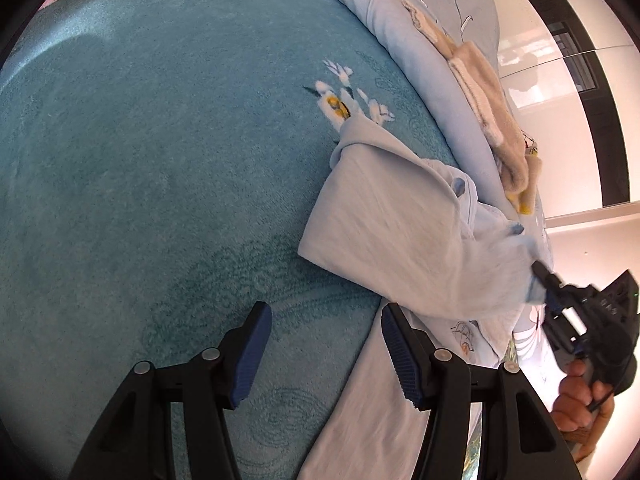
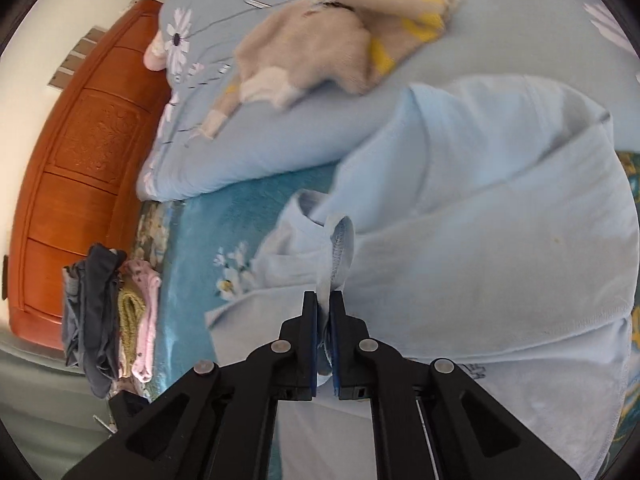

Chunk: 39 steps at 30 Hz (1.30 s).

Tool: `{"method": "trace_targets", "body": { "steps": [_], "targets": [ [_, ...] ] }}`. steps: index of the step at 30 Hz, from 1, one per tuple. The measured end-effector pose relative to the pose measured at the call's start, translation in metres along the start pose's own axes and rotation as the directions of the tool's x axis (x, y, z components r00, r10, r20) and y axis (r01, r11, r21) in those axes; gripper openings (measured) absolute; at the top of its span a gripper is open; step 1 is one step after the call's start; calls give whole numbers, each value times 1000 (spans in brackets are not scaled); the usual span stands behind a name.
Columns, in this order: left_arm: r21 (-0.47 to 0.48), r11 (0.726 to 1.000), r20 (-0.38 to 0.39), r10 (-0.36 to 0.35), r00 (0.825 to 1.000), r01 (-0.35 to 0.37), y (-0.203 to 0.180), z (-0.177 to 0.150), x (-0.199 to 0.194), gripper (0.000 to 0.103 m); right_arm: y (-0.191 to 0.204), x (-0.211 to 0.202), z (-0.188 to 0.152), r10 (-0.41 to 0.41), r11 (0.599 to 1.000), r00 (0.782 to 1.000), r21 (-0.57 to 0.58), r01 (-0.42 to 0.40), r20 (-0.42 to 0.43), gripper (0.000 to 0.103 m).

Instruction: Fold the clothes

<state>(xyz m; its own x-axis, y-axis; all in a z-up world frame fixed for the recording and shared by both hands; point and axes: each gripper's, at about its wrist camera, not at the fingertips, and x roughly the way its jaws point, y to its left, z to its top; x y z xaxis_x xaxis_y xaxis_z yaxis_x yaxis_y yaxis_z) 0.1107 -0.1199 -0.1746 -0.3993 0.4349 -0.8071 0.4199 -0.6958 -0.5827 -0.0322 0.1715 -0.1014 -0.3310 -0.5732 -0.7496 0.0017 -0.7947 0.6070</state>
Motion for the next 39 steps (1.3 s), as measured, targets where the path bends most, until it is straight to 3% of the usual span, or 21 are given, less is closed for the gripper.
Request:
{"method": "trace_targets", "body": {
  "steps": [3, 7, 9, 12, 15, 20, 24, 29, 33, 36, 39],
  "targets": [
    [16, 1000, -3, 9, 1000, -9, -2, 0, 1, 61, 39, -31, 18, 108, 991, 992, -83, -103, 58, 5],
    [26, 1000, -6, 3, 1000, -3, -6, 0, 3, 61, 59, -92, 32, 215, 970, 956, -154, -186, 201, 5],
    [32, 999, -13, 2, 1000, -2, -7, -1, 3, 61, 49, -113, 31, 172, 979, 949, -156, -133, 265, 5],
    [43, 999, -25, 4, 1000, -3, -7, -3, 4, 61, 7, -120, 27, -6, 997, 954, -75, 29, 300, 5],
    [47, 999, -31, 7, 1000, -5, -8, -4, 4, 61, -53, -109, 18, -185, 982, 953, 77, 172, 239, 5],
    [47, 999, -29, 11, 1000, -10, -9, -6, 3, 61, -108, -86, -1, -241, 960, 965, 175, 220, 108, 5],
    [52, 999, -25, 16, 1000, -15, -10, -7, 1, 61, -120, -86, -2, -292, 946, 948, 182, 268, 122, 5],
    [62, 998, -6, 10, 1000, -10, -15, 0, -1, 61, -143, -80, -8, -358, 917, 931, 214, 336, 74, 5],
    [67, 998, -2, -6, 1000, 6, -21, 7, 1, 61, -153, -79, -15, -430, 886, 901, 216, 410, 56, 5],
    [71, 997, 1, -17, 1000, 17, -25, 12, 3, 61, -158, -85, -18, -437, 876, 898, 255, 410, 58, 8],
    [75, 997, 4, -29, 1000, 29, -30, 18, 4, 61, -141, -94, -17, -508, 850, 855, 222, 477, 109, 12]
  ]
}}
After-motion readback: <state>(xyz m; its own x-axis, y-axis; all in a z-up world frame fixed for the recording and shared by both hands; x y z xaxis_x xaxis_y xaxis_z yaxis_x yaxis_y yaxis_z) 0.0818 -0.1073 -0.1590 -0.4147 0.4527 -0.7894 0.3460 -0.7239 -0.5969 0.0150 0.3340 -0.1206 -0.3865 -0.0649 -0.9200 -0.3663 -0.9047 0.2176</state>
